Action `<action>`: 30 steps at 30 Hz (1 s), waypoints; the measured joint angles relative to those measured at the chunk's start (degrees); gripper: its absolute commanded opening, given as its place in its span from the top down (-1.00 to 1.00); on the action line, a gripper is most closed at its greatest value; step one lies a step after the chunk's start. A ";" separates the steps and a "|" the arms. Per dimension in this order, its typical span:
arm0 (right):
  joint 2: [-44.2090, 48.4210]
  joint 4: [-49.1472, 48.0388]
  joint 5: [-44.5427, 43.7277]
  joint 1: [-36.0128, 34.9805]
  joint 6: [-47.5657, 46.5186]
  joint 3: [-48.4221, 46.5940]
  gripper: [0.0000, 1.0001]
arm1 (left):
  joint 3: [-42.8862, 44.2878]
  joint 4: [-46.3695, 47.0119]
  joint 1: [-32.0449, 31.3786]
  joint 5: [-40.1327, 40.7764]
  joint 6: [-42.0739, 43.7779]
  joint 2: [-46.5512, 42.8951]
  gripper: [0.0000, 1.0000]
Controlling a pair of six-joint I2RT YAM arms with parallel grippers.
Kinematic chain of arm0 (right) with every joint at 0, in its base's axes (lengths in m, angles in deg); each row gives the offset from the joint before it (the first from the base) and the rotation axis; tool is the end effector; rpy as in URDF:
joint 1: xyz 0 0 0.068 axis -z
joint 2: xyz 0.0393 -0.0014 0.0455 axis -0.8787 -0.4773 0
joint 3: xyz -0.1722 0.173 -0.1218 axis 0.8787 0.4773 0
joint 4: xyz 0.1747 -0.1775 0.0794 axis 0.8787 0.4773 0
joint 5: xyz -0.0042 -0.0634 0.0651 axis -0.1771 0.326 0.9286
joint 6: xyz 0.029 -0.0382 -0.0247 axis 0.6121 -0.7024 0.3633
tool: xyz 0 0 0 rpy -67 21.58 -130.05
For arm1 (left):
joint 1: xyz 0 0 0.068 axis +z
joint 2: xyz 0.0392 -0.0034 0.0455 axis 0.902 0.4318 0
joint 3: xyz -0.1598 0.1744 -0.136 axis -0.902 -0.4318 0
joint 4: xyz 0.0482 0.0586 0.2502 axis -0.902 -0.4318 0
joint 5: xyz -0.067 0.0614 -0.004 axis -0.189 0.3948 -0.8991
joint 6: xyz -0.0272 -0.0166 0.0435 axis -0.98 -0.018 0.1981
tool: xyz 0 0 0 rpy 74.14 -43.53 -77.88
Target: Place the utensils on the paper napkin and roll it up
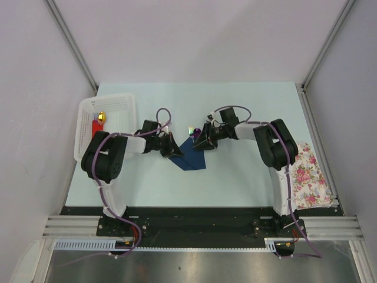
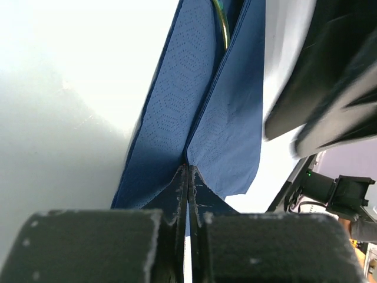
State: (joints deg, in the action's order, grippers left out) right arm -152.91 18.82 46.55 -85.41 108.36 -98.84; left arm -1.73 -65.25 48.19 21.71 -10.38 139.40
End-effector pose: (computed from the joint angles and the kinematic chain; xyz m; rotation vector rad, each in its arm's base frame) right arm 0.3863 0.2044 0.1092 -0.0017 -2.5953 -1.6774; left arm 0.3264 -0.1196 0.1096 -0.0308 2.5821 -1.2405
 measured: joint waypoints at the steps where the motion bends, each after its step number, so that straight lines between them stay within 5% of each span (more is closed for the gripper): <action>1: 0.72 -0.17 -0.22 0.46 -0.04 0.00 0.33 | 0.00 -0.13 0.00 0.28 0.07 -0.15 1.00; 18: 0.28 7.48 -8.92 -1.07 -8.98 -7.37 0.99 | 0.31 -1.66 0.00 1.27 0.85 -0.52 1.00; 30: -3.96 16.00 -15.37 -3.72 -17.40 -11.63 1.00 | 0.33 -1.77 0.00 1.40 0.85 -0.52 1.00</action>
State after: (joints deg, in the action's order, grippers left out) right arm -156.87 34.82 31.18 -89.13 90.96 -110.47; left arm -1.40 -67.02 48.19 23.10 -9.53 138.88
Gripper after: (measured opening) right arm 0.009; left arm 0.004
